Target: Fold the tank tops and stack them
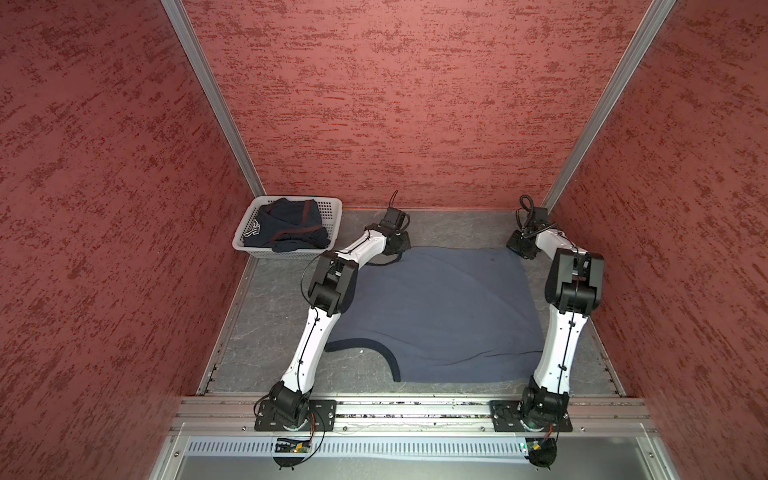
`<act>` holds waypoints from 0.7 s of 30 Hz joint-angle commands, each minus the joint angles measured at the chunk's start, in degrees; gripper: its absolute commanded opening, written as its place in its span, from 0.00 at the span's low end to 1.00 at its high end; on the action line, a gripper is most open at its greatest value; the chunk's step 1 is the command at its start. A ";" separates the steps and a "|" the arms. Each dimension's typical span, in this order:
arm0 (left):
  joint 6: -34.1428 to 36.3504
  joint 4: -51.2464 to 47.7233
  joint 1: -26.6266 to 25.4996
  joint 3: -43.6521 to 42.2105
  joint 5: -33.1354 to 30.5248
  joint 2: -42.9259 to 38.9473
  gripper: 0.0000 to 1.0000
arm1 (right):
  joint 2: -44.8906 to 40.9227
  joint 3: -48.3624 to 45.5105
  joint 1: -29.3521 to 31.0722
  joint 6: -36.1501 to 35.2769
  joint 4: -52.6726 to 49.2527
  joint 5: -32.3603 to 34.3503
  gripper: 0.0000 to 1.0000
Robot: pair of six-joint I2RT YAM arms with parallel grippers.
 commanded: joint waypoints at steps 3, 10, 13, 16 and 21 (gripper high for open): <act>2.35 5.07 -0.59 -3.05 -2.53 -4.76 0.00 | -6.82 -5.23 -0.03 -0.21 5.57 0.94 0.06; 4.85 8.43 -1.19 -7.04 -4.12 -8.03 0.00 | -12.31 -12.02 -0.01 -0.53 10.83 1.22 0.02; 6.64 11.35 -1.73 -10.46 -4.93 -10.25 0.00 | -14.67 -14.86 -0.05 -0.49 12.85 1.72 0.02; 8.34 14.71 -2.43 -14.51 -5.61 -12.84 0.00 | -16.65 -17.11 -0.26 -0.11 14.12 2.84 0.02; 10.35 21.10 -3.49 -21.96 -6.17 -17.36 0.00 | -21.32 -22.65 -1.68 2.19 17.11 3.34 0.02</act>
